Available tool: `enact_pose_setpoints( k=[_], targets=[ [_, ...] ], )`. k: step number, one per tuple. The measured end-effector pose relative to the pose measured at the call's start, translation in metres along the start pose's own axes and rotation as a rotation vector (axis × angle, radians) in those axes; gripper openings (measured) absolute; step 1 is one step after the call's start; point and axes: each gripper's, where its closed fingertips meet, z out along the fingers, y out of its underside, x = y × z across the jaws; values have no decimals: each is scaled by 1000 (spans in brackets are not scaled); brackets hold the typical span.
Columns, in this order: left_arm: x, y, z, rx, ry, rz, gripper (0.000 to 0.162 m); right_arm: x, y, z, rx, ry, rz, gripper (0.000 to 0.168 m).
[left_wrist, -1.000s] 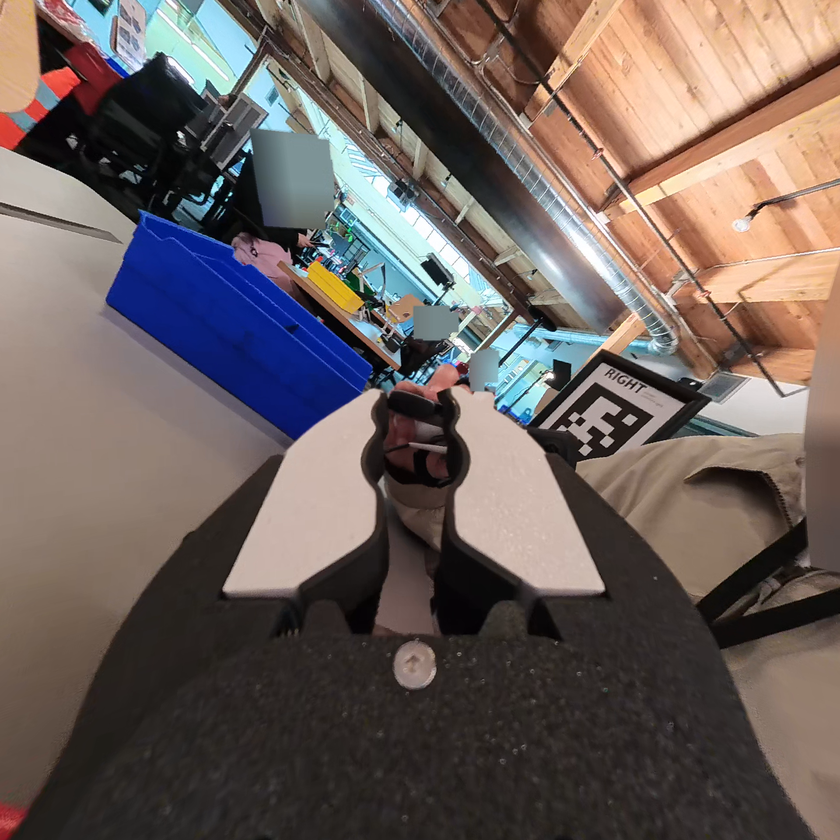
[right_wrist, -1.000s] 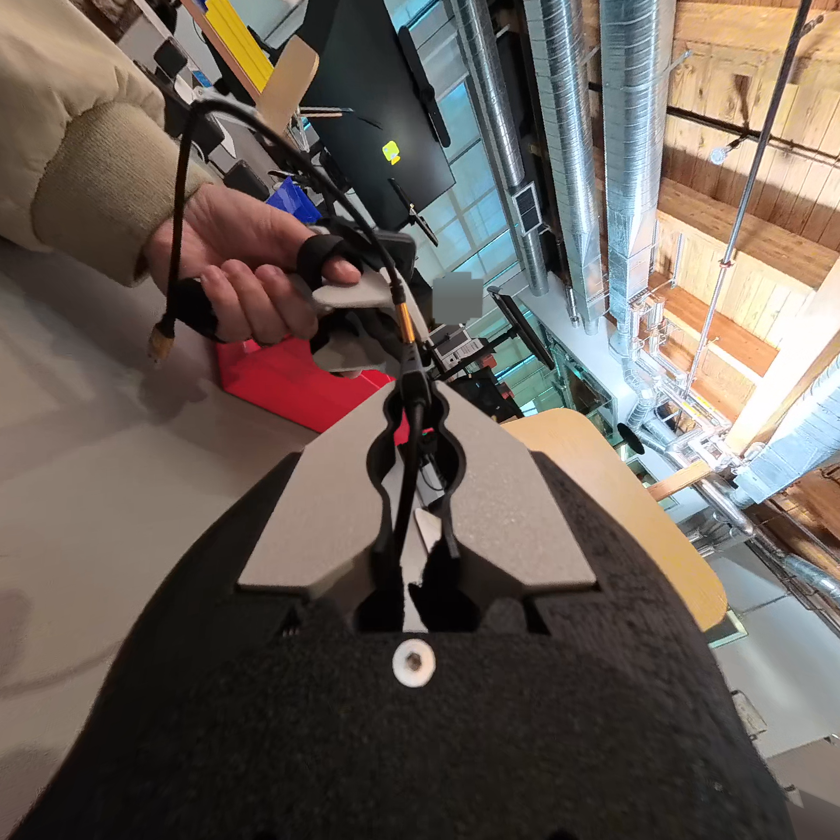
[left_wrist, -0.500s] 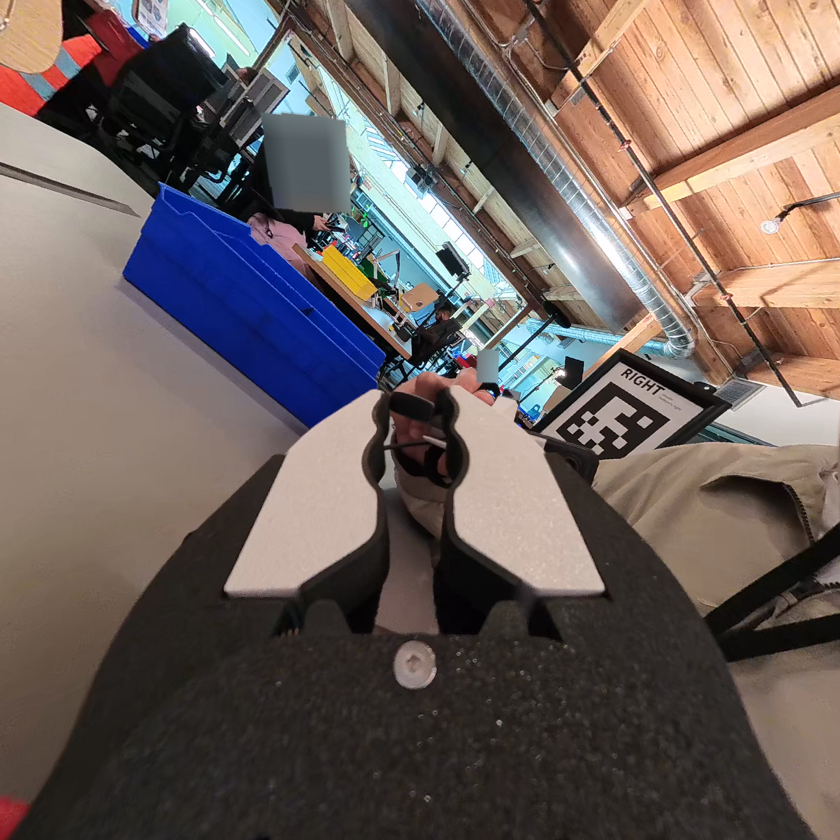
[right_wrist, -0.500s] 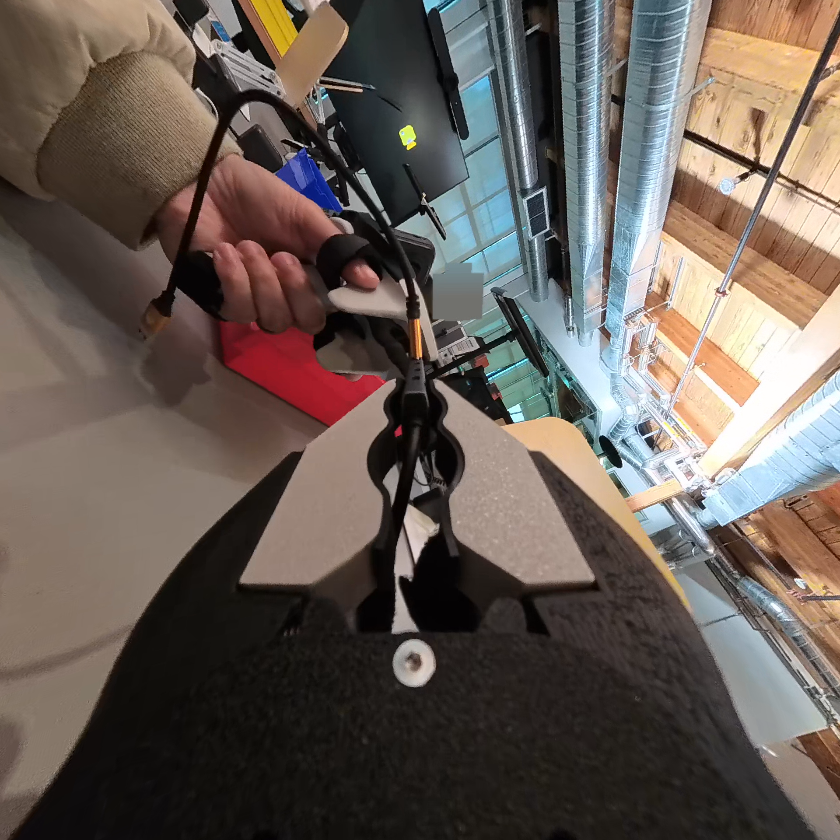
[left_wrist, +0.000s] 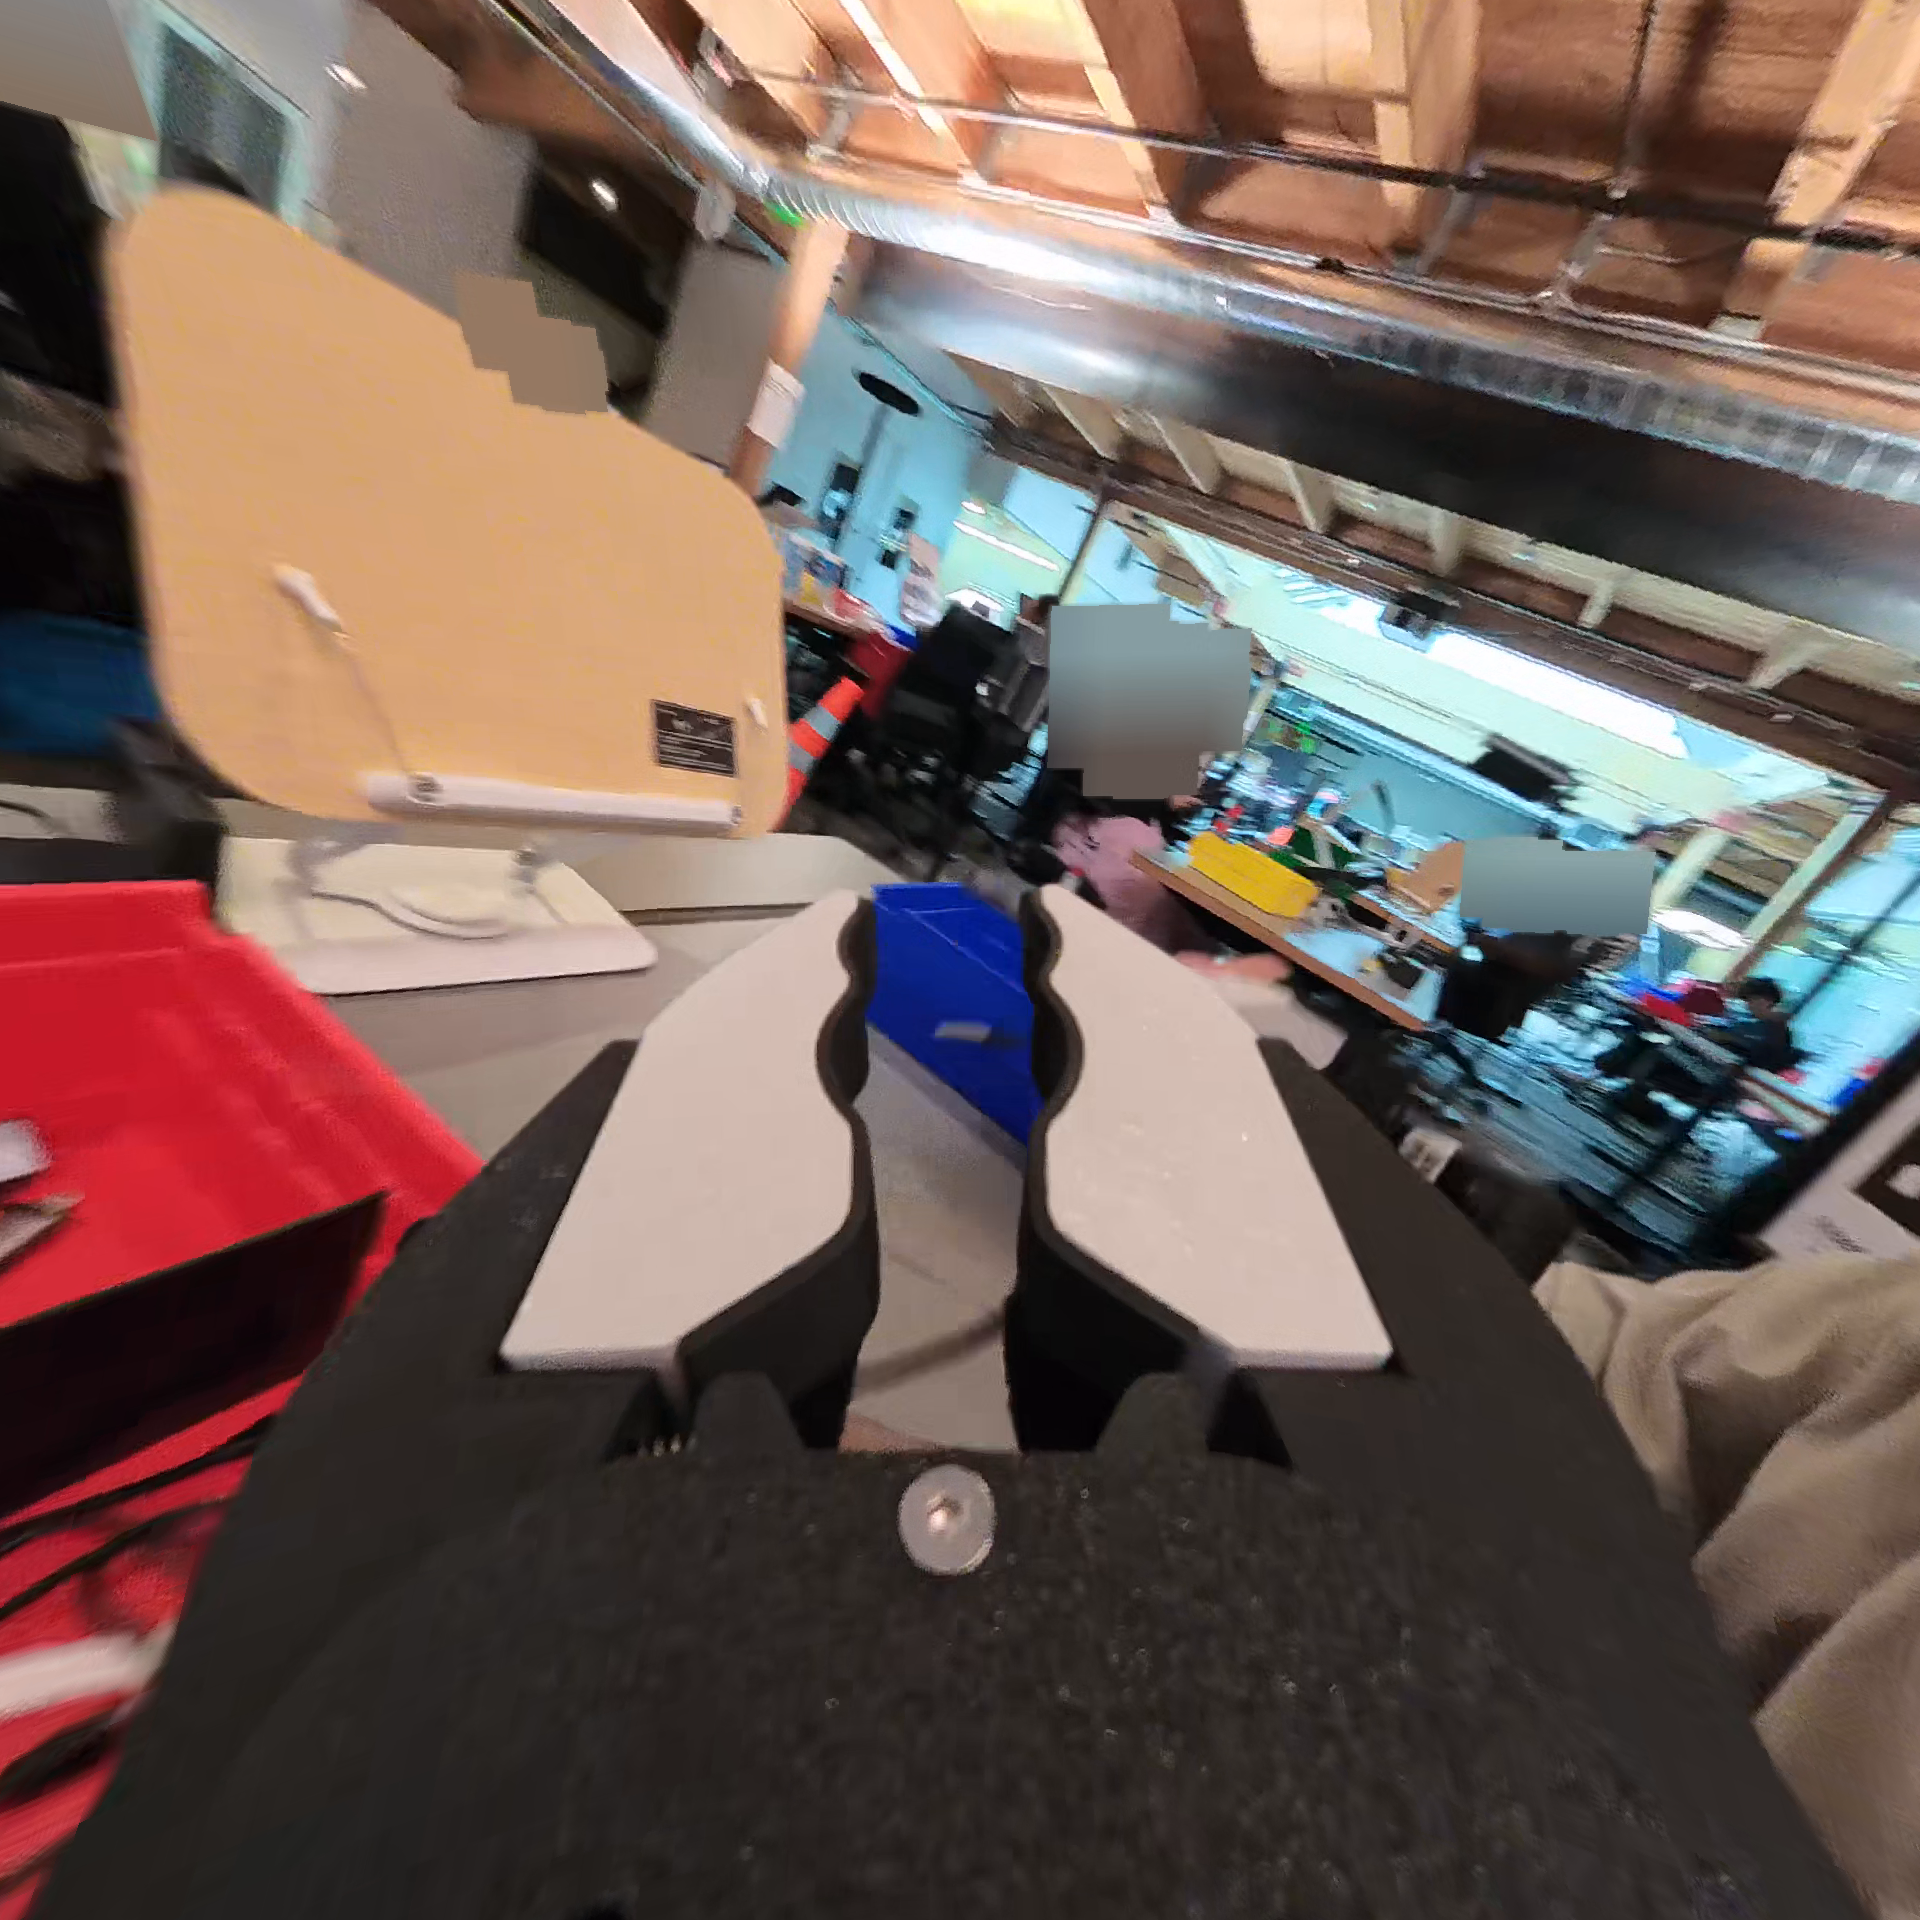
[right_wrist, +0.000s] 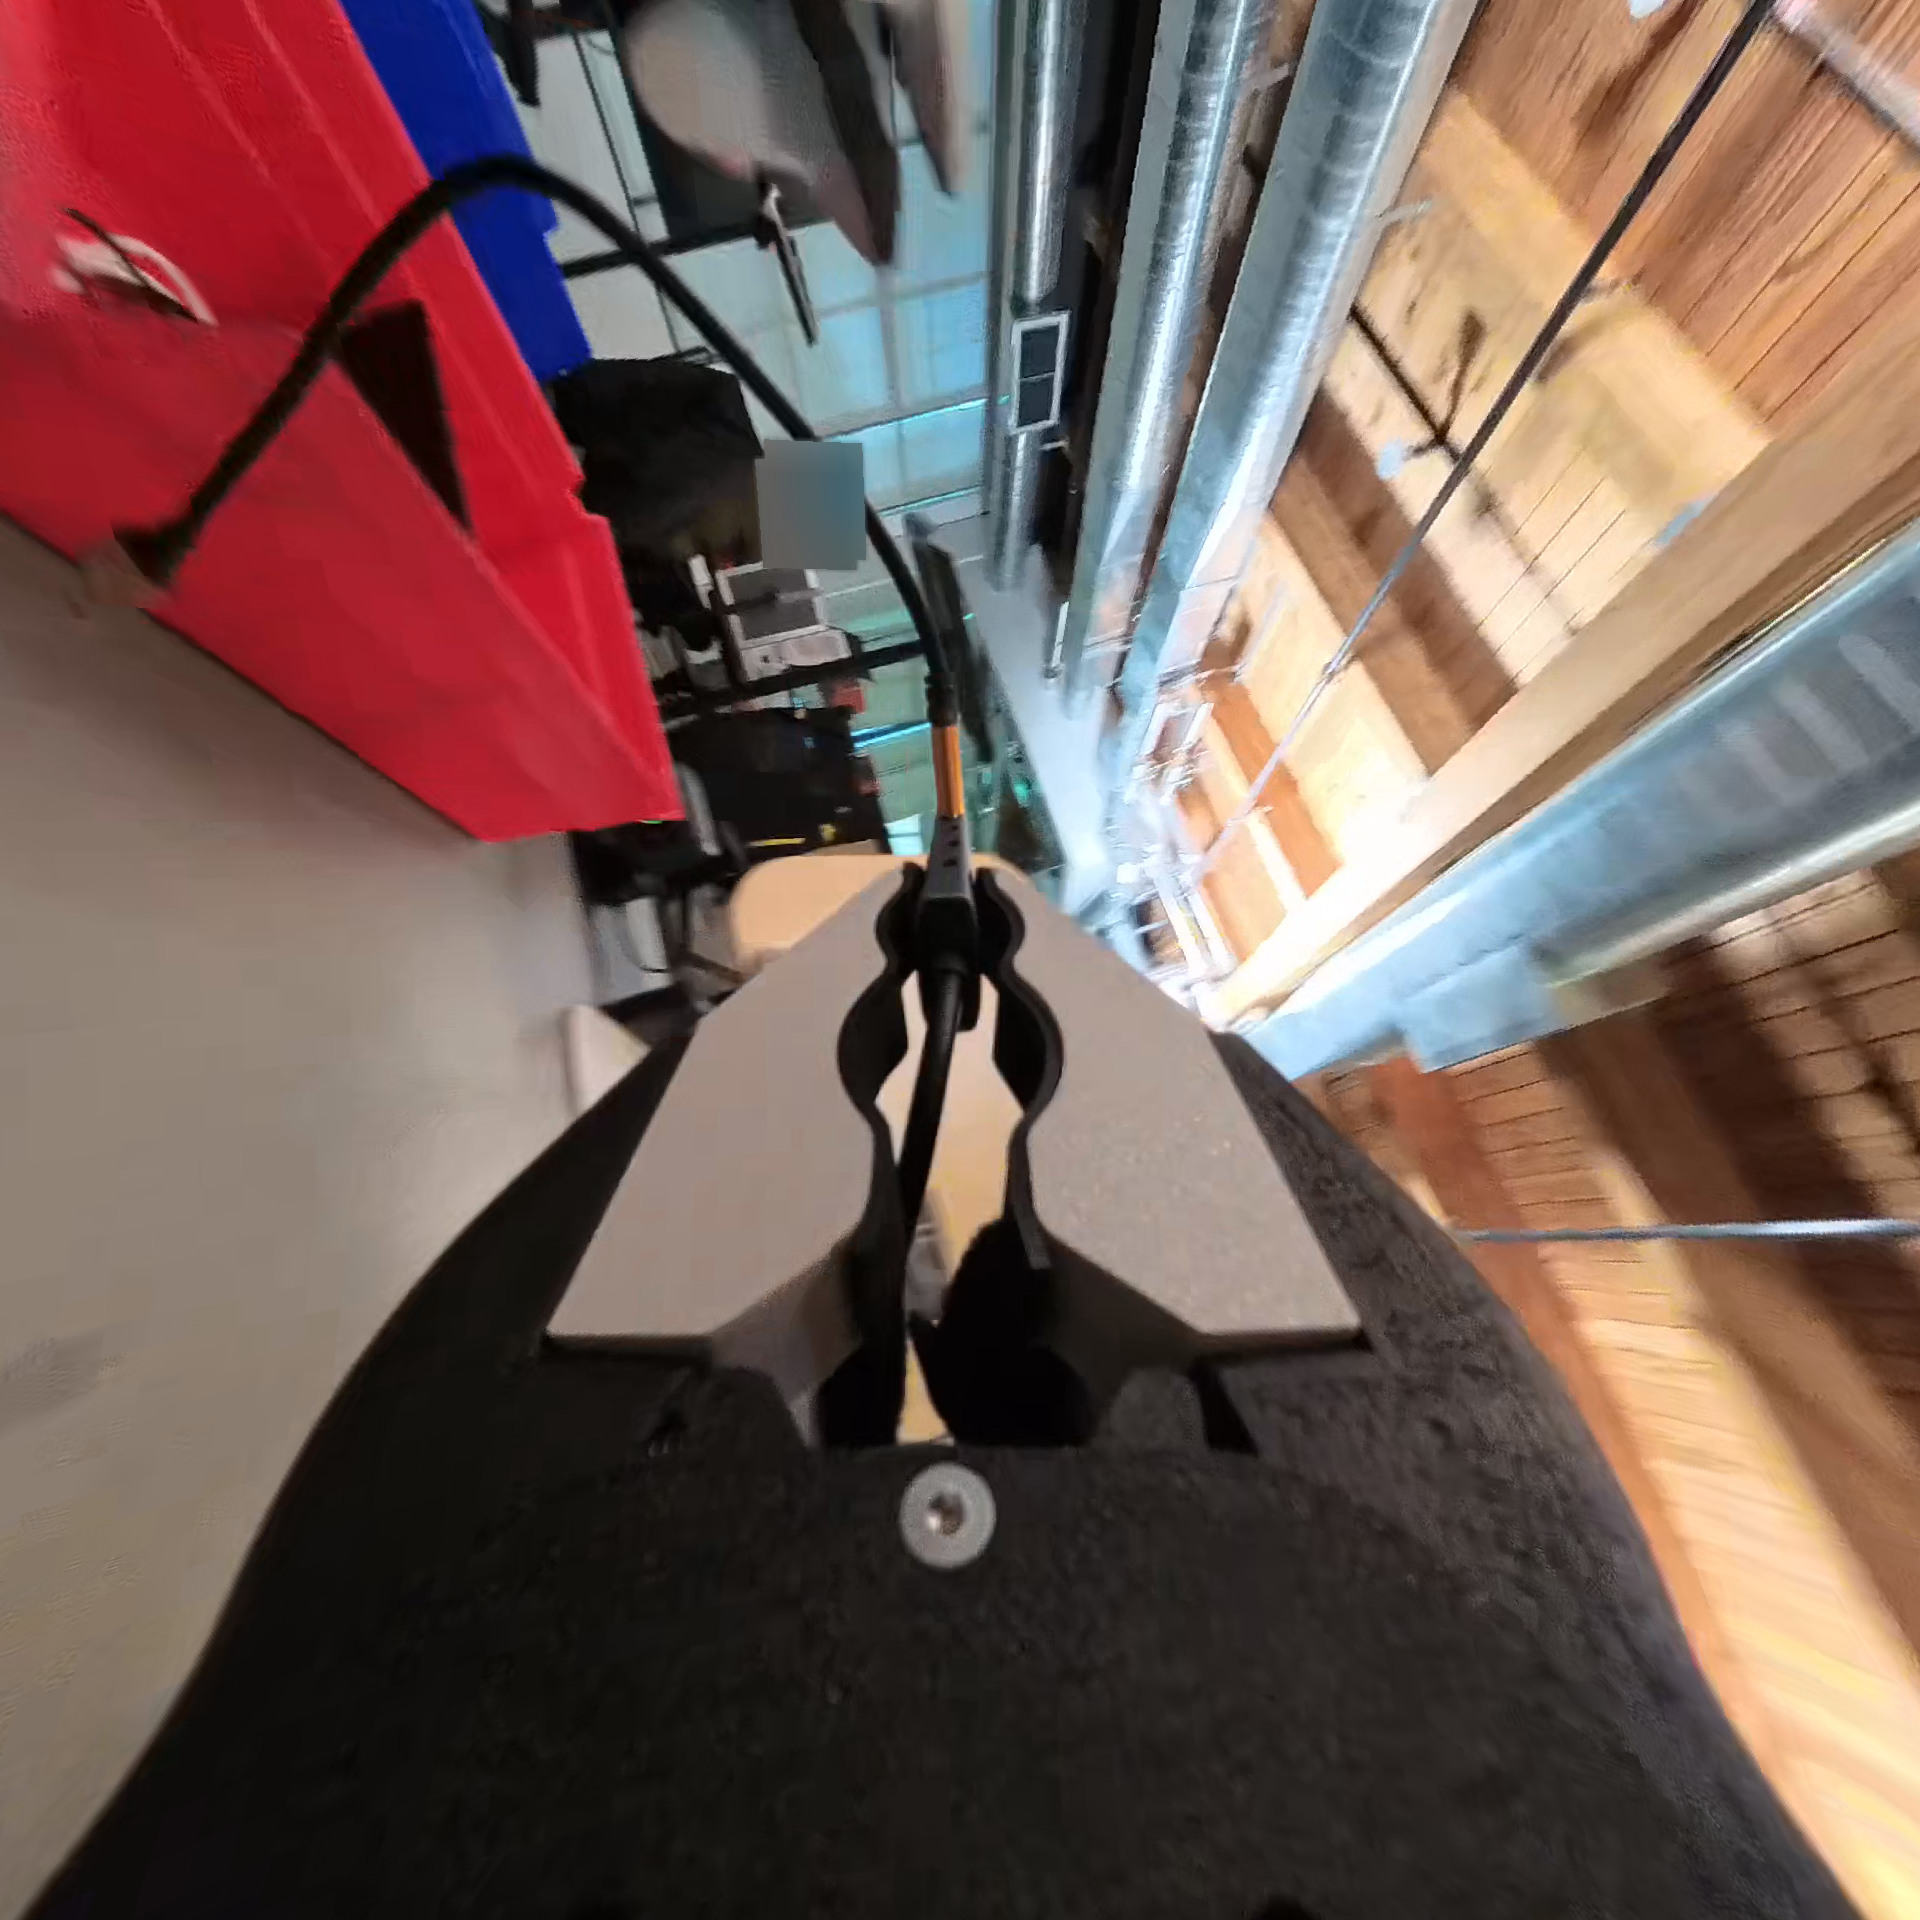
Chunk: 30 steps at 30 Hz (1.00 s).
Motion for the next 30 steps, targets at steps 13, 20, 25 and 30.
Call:
enact_pose_setpoints(
  k=[13, 20, 25, 30],
  targets=[
    [12, 97, -151, -5, -289, 29, 24, 4, 72, 99, -157, -220, 53, 9],
    [-73, 93, -208, -192, -715, 128, 35, -101, 112, 93, -183, -171, 108, 8],
    [-142, 88, -200, -302, -781, 84, 44, -114, 98, 72, -99, -108, 159, 8],
    [-174, 83, -188, -368, -798, 116, 16, -124, 70, 57, -10, -171, 163, 8]
  ],
)
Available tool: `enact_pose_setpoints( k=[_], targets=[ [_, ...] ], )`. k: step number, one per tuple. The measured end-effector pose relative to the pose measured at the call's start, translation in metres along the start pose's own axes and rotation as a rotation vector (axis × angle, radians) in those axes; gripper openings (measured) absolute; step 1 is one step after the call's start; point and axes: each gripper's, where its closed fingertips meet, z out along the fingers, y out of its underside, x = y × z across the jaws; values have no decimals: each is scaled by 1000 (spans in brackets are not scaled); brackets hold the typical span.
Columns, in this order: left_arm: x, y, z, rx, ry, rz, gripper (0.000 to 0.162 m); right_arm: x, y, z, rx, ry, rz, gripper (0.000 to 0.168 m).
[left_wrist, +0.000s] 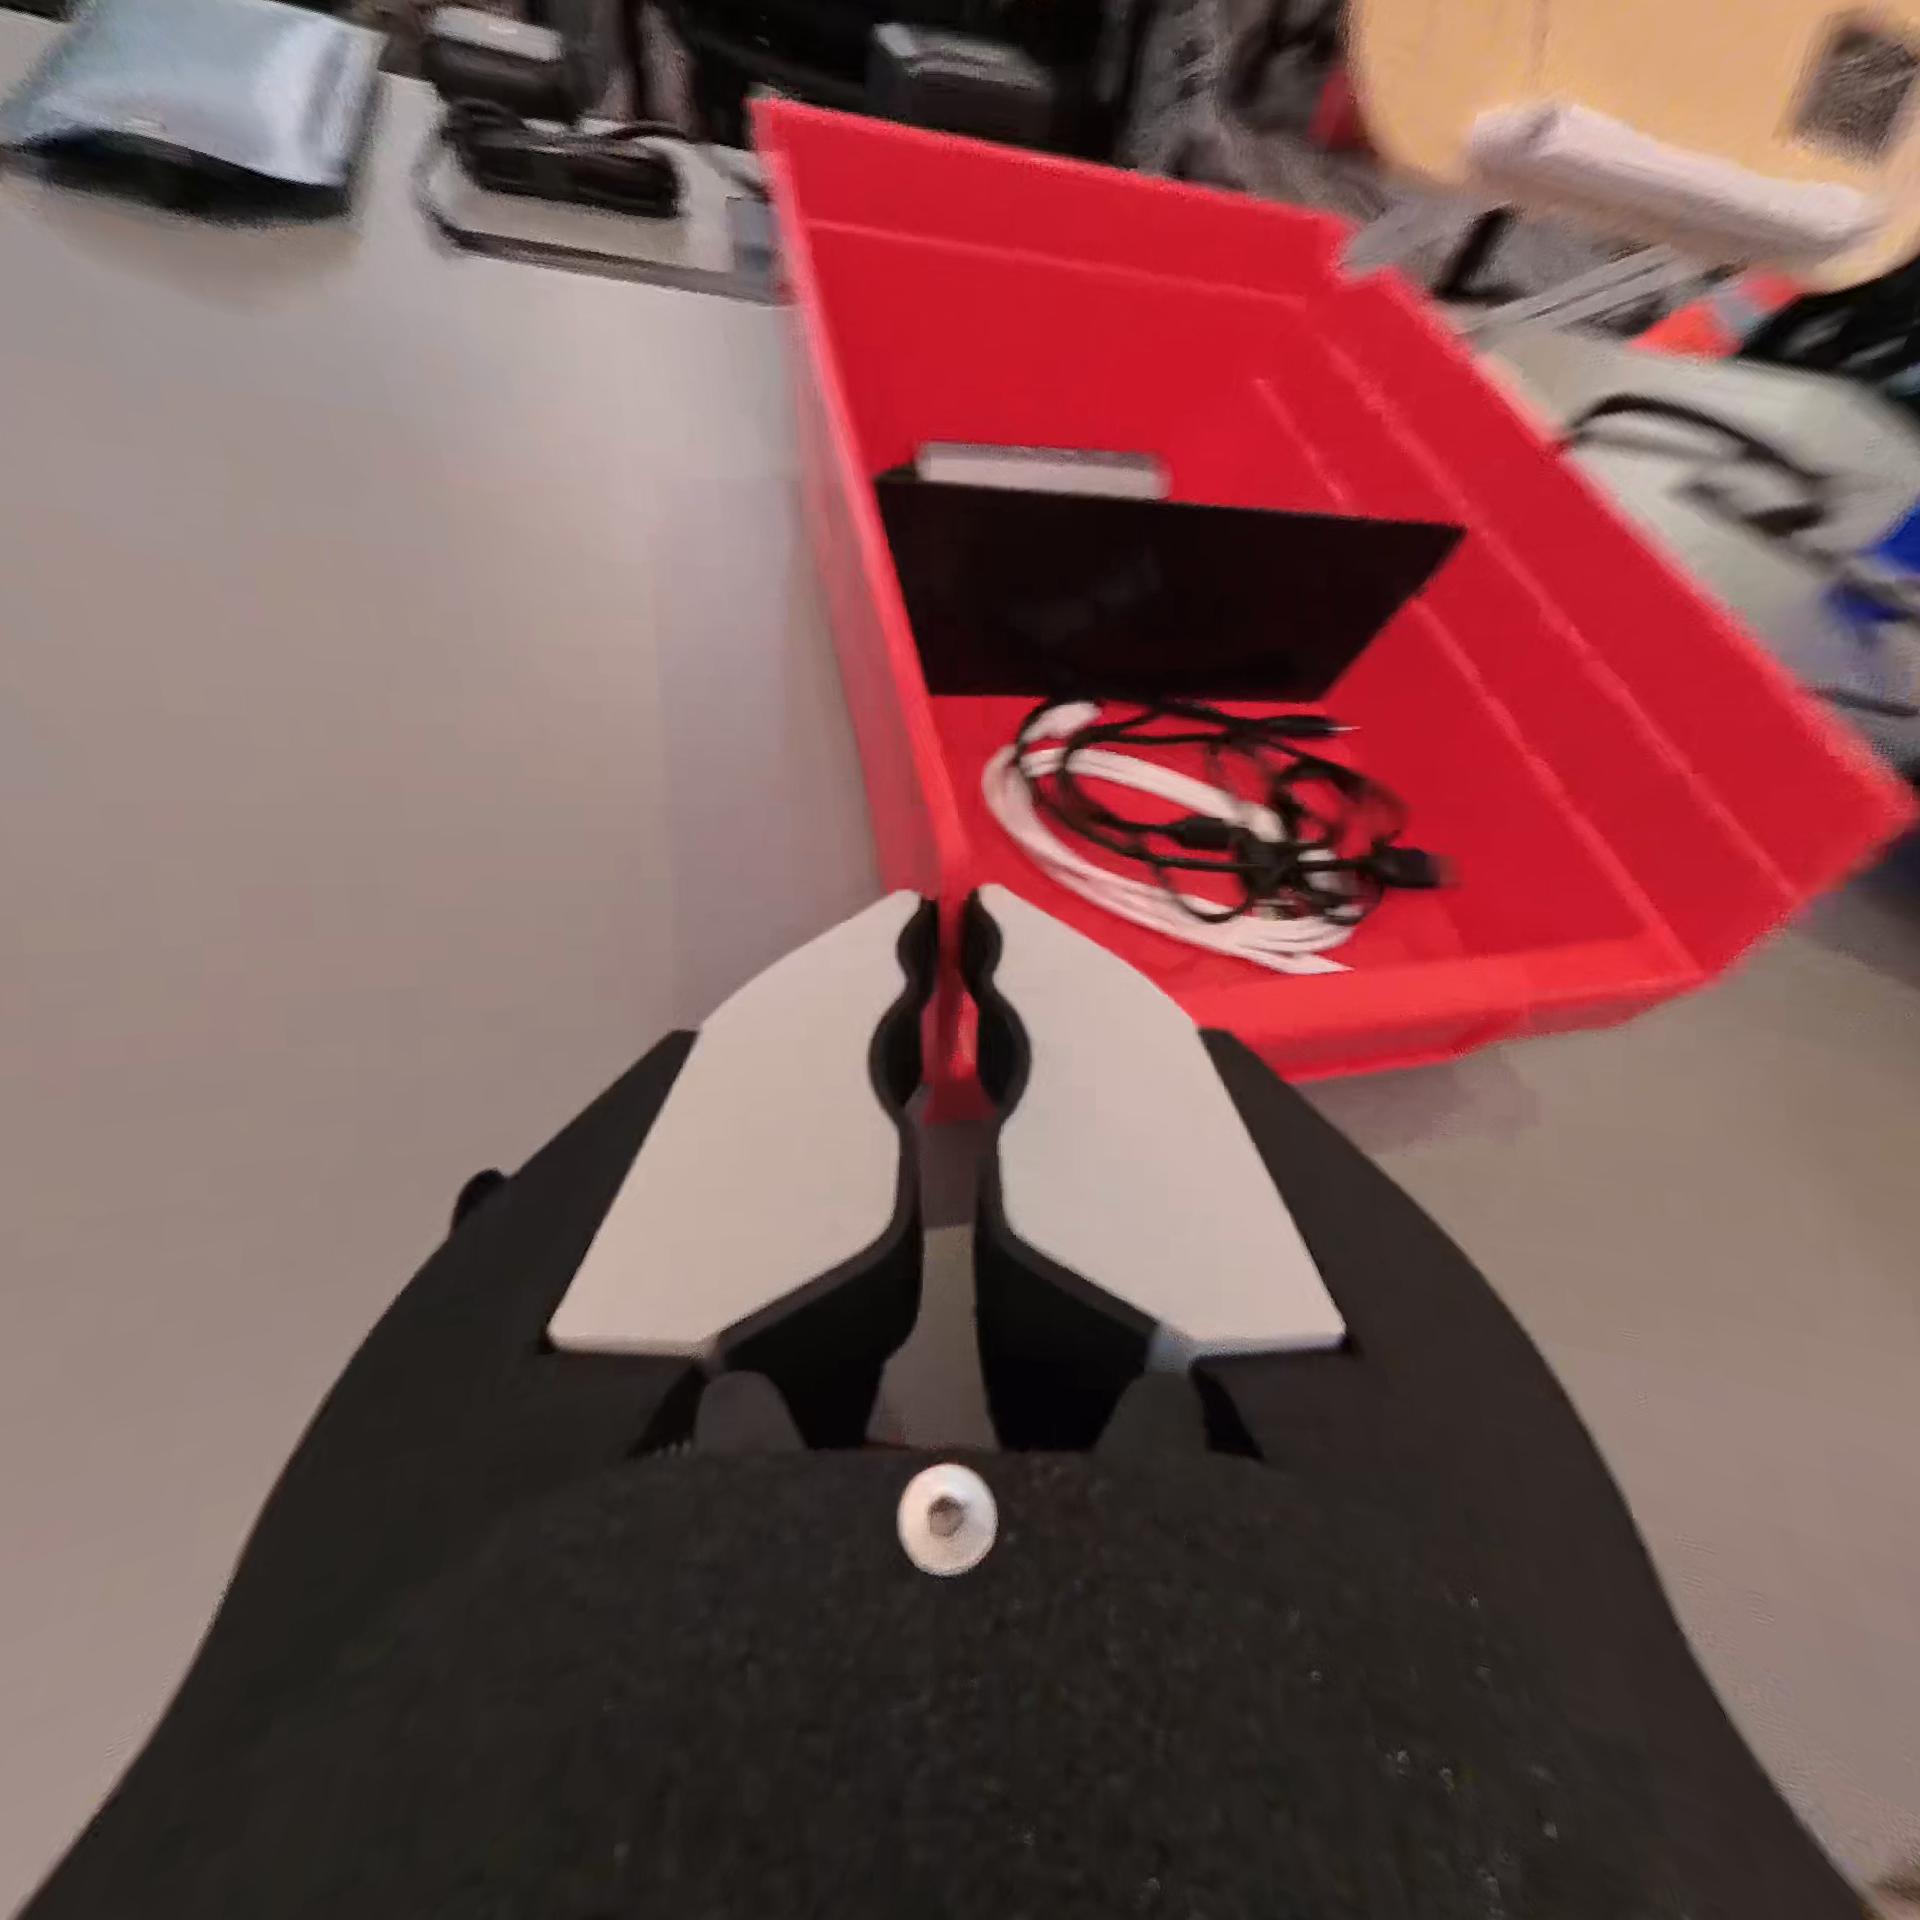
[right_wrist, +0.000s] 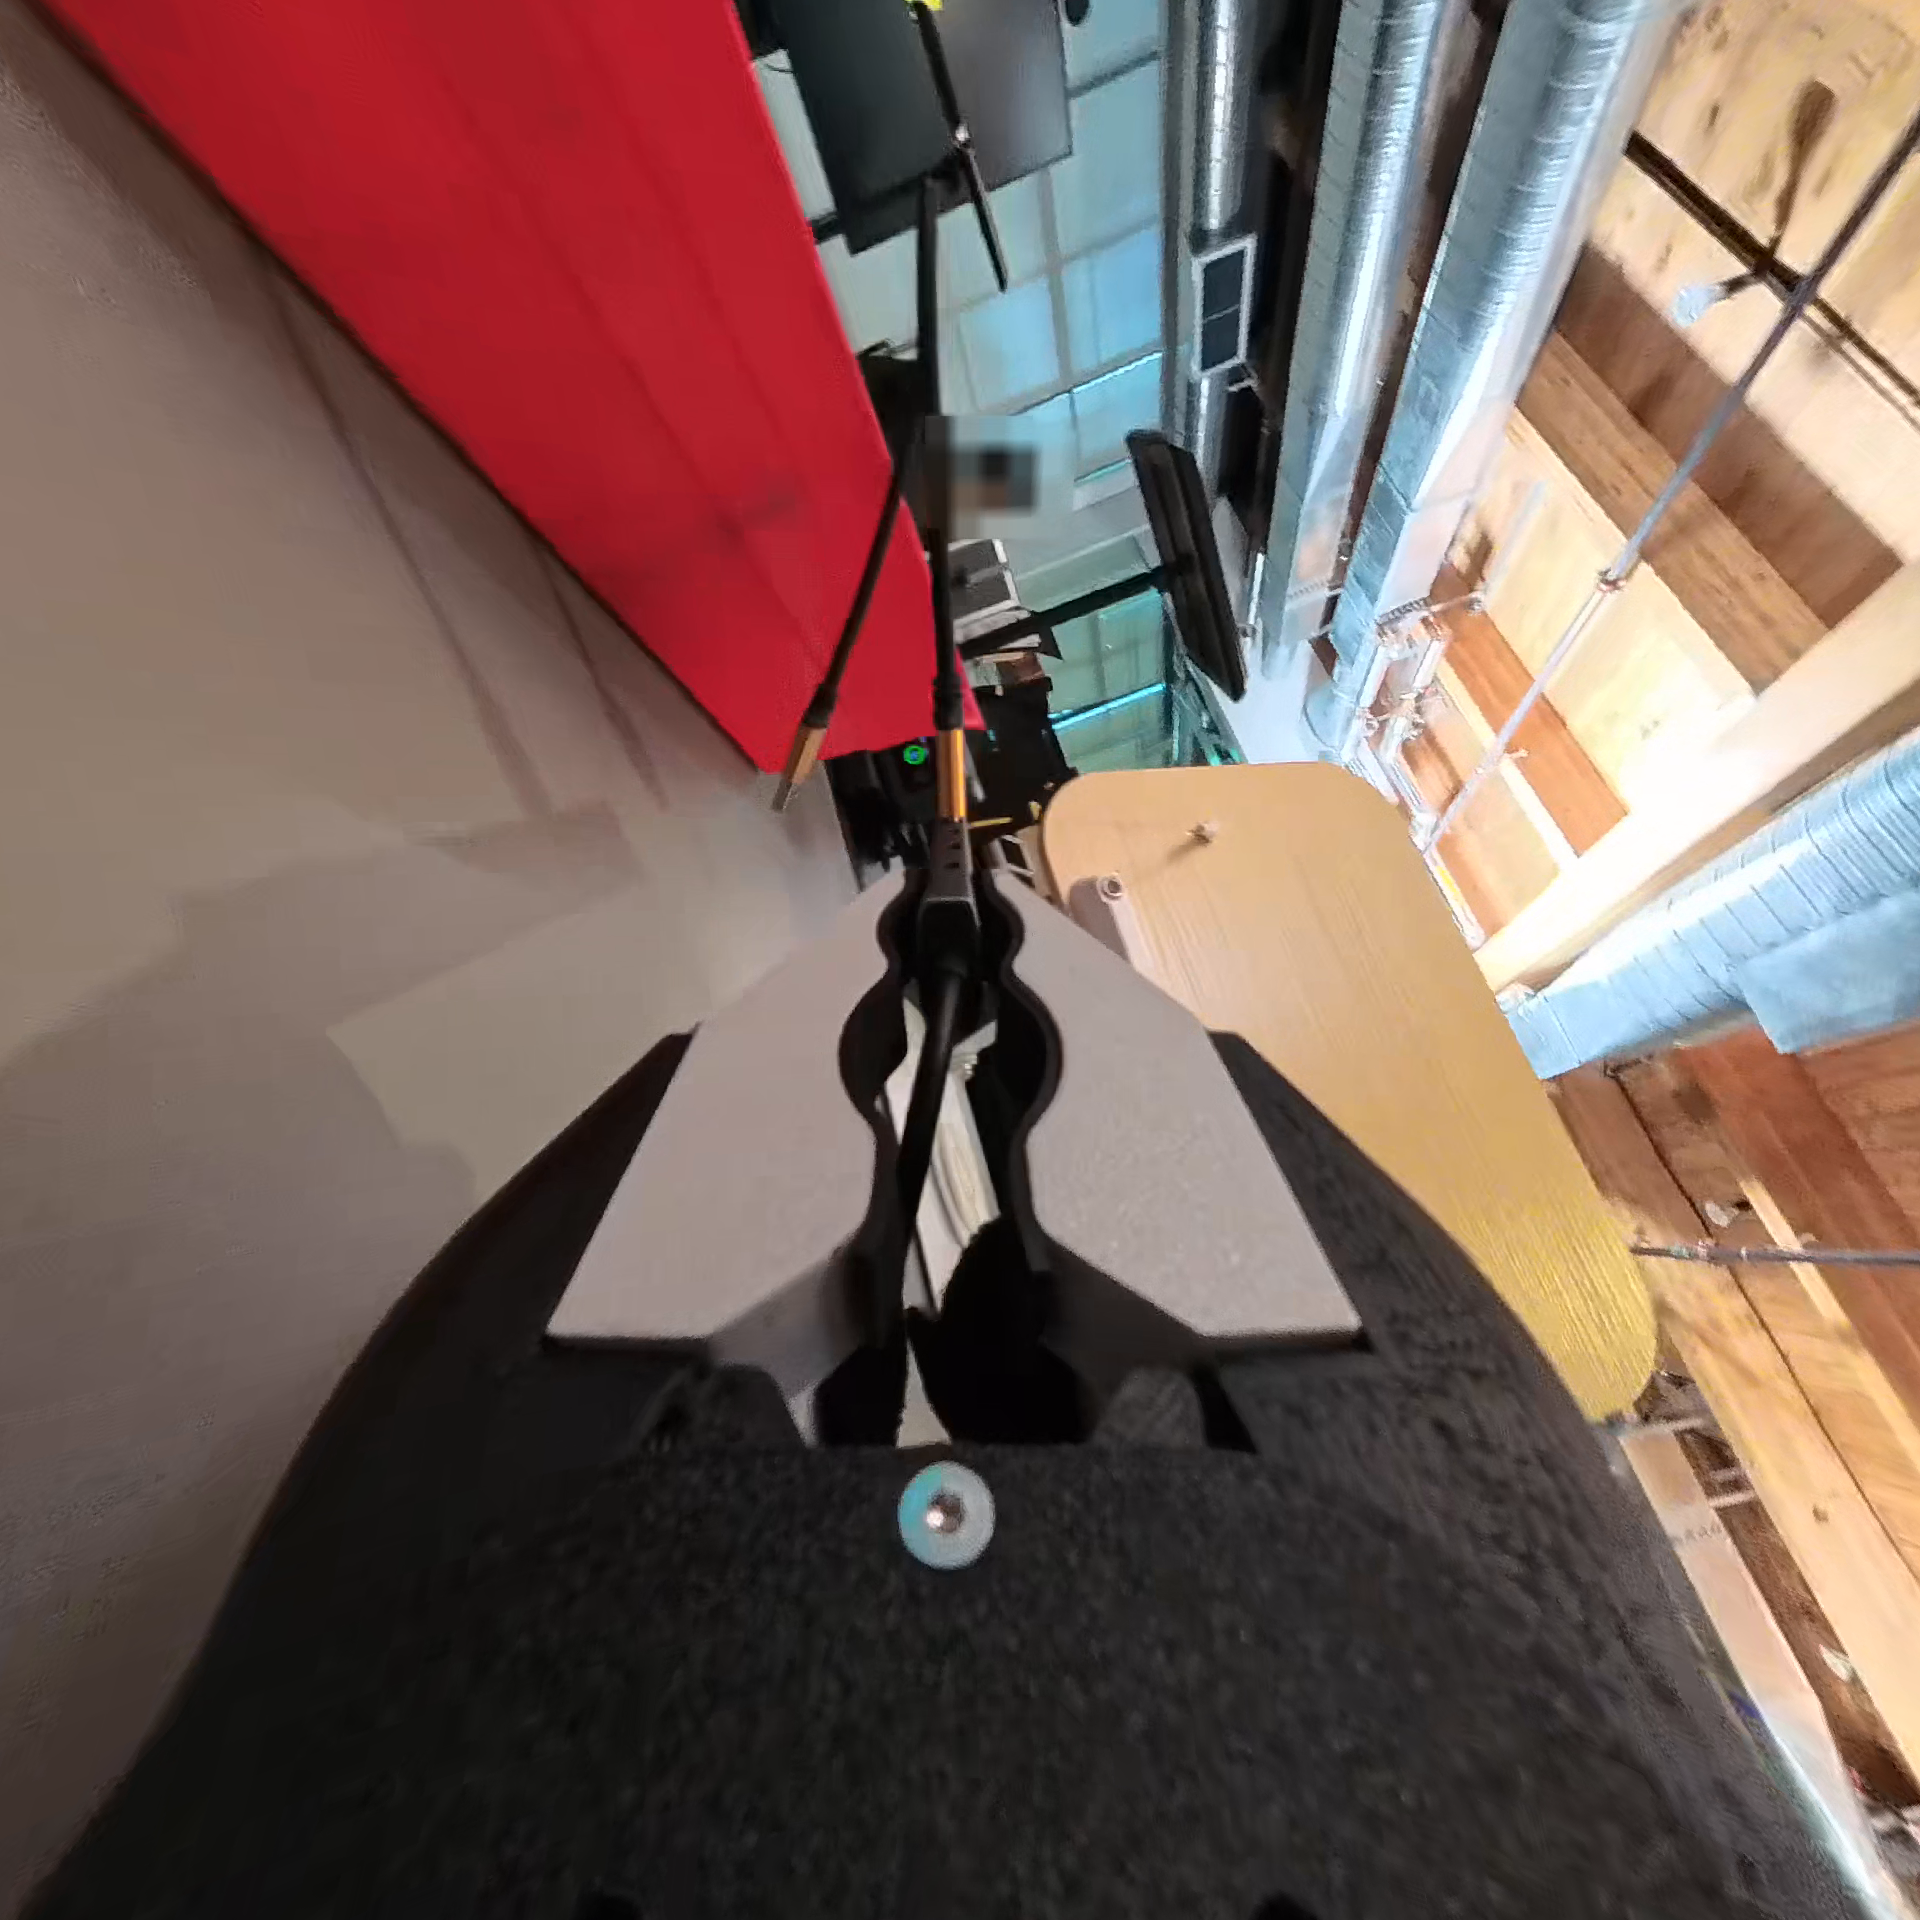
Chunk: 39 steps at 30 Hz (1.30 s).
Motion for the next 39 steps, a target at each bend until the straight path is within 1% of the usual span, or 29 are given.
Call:
enact_pose_setpoints(
  k=[2, 4, 7, 9, 10, 11, 12, 13, 14, 15, 16, 17, 18, 19, 20, 21, 23, 24, 26, 29, 32, 33, 34, 35, 37, 39],
  targets=[
    [-23, -4, -2, -18, -131, 47, 5, 2, -1, 0, 12, -6, 34, 8],
    [-40, -6, -5, -14, -207, 43, 7, 8, 2, -1, 19, -6, 110, 8],
    [-38, -4, -7, -3, -188, 8, 6, 17, 7, -2, 16, 15, 165, 8],
    [-29, -2, -9, -12, -175, 22, 5, 18, 8, -3, 15, 15, 177, 8],
    [-23, 0, -11, -29, -165, 36, 16, 17, 8, -3, 13, 15, 171, 8],
    [-21, -2, -17, -36, -192, 60, 26, 17, 8, -2, 12, 14, 163, 7],
    [-23, -10, -28, -19, -256, 98, 36, 17, 8, -3, 12, 14, 157, 7],
    [-21, -25, -41, 17, -303, 172, 46, 16, 8, -3, 14, 7, 159, 7],
    [-15, -44, -54, 67, -331, 270, 44, 15, 9, -3, 15, 0, 166, 8],
    [-2, -63, -63, 104, -324, 371, 39, 15, 9, -3, 14, -4, 171, 8],
    [20, -77, -64, 112, -245, 471, 33, 15, 9, -2, 14, -6, 175, 8],
    [51, -79, -57, 76, -103, 563, 25, 14, 9, -2, 17, -14, 182, 8],
    [86, -66, -48, -45, 105, 653, 19, 12, 9, -1, 19, -21, 183, 8],
    [117, -44, -43, -208, 319, 734, 24, 11, 8, -1, 19, -24, 178, 8],
    [135, -32, -35, -303, 443, 785, 32, 10, 8, -1, 18, -28, 172, 9],
    [145, -23, -23, -359, 516, 843, 36, 9, 8, -1, 18, -33, 169, 8],
    [141, -10, 9, -463, 563, 966, 35, 9, 8, -2, 17, -35, 167, 8],
    [135, -3, 24, -517, 581, 989, 33, 9, 8, -2, 18, -37, 173, 8],
    [129, 13, 47, -624, 647, 979, 30, 9, 8, -2, 20, -39, 187, 9],
    [124, 37, 65, -721, 715, 1008, 30, 9, 9, -2, 21, -45, 194, 9],
    [124, 53, 75, -748, 722, 1070, 32, 8, 8, -2, 23, -51, 196, 9],
    [122, 56, 78, -751, 706, 1095, 28, 7, 8, -2, 23, -53, 197, 9],
    [120, 59, 78, -758, 700, 1126, 17, 7, 8, -1, 23, -54, 198, 9],
    [118, 59, 78, -754, 690, 1152, 17, 7, 8, -2, 23, -53, 199, 9],
    [117, 50, 77, -716, 671, 1140, 16, 7, 9, -2, 22, -55, 203, 9],
    [120, 29, 71, -636, 677, 1073, 16, 8, 9, -1, 22, -54, 203, 9]
  ],
)
